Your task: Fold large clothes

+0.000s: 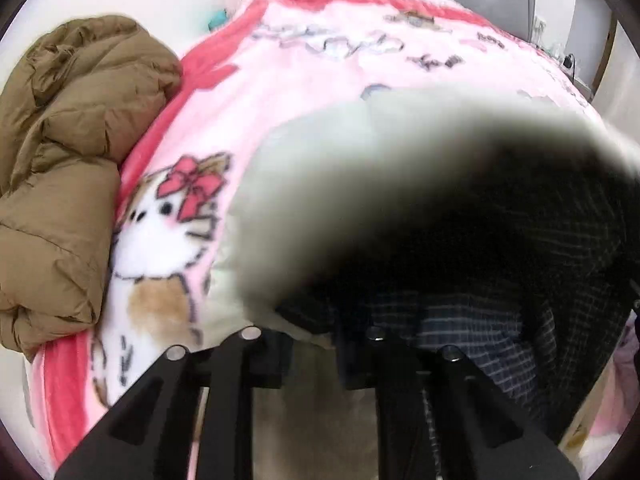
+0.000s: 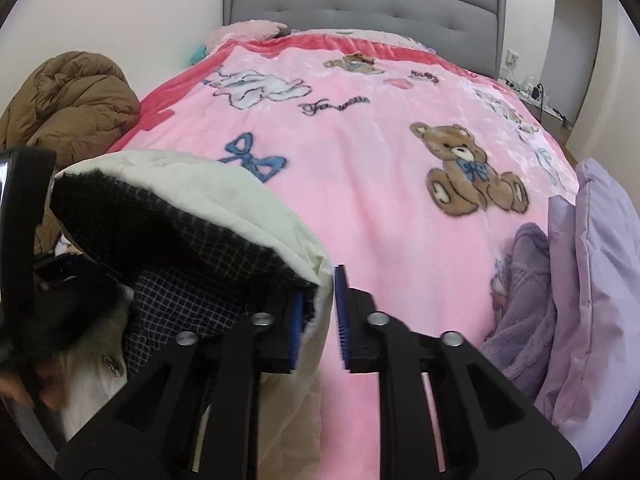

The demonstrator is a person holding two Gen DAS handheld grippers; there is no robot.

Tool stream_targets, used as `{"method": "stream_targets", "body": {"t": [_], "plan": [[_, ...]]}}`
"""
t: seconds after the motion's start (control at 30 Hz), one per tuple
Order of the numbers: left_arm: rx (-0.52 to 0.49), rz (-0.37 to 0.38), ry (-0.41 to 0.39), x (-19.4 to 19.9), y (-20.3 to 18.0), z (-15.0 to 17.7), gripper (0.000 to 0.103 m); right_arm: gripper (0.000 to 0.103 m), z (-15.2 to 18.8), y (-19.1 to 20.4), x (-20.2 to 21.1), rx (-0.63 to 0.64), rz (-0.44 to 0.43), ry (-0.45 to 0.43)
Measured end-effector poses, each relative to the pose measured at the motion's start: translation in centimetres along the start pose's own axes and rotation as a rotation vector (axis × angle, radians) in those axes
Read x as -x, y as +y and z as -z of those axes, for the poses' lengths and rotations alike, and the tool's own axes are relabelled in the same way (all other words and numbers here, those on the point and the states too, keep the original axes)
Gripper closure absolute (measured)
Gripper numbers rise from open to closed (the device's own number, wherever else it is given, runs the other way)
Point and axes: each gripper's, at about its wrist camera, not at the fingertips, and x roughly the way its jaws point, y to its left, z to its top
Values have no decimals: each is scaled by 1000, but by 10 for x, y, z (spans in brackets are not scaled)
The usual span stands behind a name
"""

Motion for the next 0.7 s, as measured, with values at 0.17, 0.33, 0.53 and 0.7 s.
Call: {"method": "stream_targets", "body": {"t": [0.17,0.33,0.53,0.7], "plan": [[-216,8,13,28,26,-7,95,96,-1,-4,2,-3,26,15],[-355,54,37,76,49,-25,95,96,2,-1,10,52,69,-6],[-649,-39,121,71,31,0,95,96,8,-7,-3,83,109,60],[-561,-28,211,14,49,25,95,96,25,-4,-23,161,139,150]]}}
